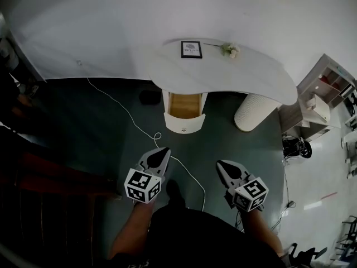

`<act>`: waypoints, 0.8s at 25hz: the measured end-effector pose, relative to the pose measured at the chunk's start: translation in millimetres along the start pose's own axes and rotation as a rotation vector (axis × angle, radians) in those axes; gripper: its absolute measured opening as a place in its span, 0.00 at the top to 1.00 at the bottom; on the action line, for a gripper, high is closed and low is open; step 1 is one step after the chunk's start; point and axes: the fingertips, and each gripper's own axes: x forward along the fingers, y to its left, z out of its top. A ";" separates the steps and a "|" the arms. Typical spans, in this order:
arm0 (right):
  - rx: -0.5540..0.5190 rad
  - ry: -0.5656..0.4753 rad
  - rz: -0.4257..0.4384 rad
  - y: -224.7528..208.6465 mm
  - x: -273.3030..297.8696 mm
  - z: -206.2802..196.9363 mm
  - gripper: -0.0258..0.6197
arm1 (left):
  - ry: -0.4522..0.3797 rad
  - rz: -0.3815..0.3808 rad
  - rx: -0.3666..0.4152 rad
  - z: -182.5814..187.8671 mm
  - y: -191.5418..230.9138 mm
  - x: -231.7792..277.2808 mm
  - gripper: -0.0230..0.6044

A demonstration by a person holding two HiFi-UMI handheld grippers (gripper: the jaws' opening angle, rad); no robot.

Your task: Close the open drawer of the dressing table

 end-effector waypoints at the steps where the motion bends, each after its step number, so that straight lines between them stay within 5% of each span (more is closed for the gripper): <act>1: -0.003 0.016 -0.006 -4.3 17.2 3.5 0.96 | 0.003 -0.016 -0.001 3.3 13.3 9.1 0.96; 8: 0.001 0.080 -0.025 -19.9 120.8 22.3 0.96 | 0.023 -0.099 0.007 12.9 79.3 56.0 0.96; 15: 0.030 0.198 -0.098 -51.8 182.8 -10.6 0.96 | 0.076 -0.105 -0.058 -14.1 128.2 85.4 0.96; 20: -0.010 0.286 -0.045 -75.2 227.8 -52.4 0.96 | 0.128 -0.103 -0.094 -58.4 161.2 121.4 0.96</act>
